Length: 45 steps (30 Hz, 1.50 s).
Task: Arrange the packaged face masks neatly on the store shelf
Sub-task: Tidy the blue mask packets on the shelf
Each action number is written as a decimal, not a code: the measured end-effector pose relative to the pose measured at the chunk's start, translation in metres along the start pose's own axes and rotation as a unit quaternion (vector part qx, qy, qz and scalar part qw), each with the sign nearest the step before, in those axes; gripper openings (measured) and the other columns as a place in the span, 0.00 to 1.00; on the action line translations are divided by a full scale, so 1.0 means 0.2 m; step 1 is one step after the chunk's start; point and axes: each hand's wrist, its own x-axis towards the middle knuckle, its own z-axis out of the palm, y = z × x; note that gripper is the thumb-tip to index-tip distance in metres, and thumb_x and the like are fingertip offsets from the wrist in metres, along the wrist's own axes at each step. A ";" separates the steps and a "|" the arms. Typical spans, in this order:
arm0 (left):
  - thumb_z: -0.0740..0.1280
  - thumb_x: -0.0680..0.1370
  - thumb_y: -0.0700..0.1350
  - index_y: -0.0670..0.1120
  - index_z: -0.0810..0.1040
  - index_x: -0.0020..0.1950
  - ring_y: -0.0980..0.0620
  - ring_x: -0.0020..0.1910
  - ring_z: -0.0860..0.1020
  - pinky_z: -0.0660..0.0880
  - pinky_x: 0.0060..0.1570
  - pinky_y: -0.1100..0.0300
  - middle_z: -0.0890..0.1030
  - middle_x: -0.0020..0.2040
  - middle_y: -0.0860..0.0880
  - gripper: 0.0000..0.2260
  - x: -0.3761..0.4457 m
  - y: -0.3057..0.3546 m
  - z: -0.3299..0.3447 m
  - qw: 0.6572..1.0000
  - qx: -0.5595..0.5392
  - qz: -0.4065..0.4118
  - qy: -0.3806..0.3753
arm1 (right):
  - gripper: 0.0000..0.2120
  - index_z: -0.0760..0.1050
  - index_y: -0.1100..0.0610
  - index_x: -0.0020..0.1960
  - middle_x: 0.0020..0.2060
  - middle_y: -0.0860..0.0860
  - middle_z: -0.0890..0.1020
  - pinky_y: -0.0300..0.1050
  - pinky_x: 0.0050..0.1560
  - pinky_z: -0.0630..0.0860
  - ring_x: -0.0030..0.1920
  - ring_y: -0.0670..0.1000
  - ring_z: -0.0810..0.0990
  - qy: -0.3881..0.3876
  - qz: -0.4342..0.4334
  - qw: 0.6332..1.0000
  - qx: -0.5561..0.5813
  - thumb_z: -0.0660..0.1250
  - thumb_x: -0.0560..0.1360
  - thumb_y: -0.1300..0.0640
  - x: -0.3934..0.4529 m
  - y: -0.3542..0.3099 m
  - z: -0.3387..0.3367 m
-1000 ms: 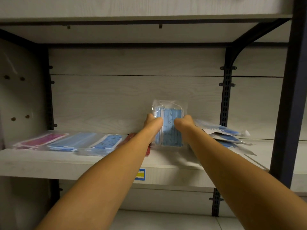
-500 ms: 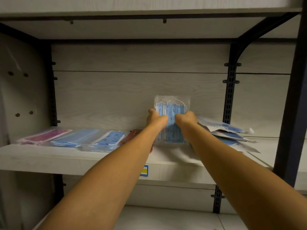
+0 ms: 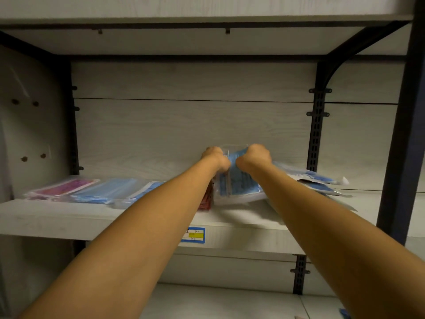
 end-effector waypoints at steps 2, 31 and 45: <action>0.75 0.73 0.41 0.39 0.77 0.66 0.43 0.61 0.80 0.79 0.58 0.53 0.79 0.65 0.40 0.23 0.00 -0.02 0.02 0.998 0.063 0.013 -0.018 | 0.04 0.73 0.60 0.47 0.41 0.55 0.74 0.45 0.43 0.74 0.42 0.56 0.77 -0.016 -0.013 0.999 -0.044 0.66 0.77 0.60 -0.02 0.01 0.02; 0.67 0.76 0.41 0.41 0.80 0.47 0.37 0.52 0.80 0.77 0.47 0.51 0.81 0.53 0.37 0.04 0.04 -0.11 0.17 0.986 0.125 0.105 -0.020 | 0.13 0.78 0.64 0.60 0.60 0.60 0.79 0.49 0.50 0.75 0.60 0.61 0.79 -0.041 -0.145 0.958 -0.244 0.68 0.77 0.61 -0.11 0.03 0.09; 0.63 0.75 0.42 0.42 0.75 0.42 0.37 0.48 0.80 0.81 0.49 0.48 0.80 0.50 0.39 0.05 0.07 0.00 0.12 0.972 0.144 0.174 -0.067 | 0.07 0.75 0.62 0.50 0.38 0.55 0.74 0.49 0.44 0.78 0.38 0.54 0.75 0.018 -0.059 0.969 -0.238 0.65 0.79 0.57 -0.05 0.16 -0.48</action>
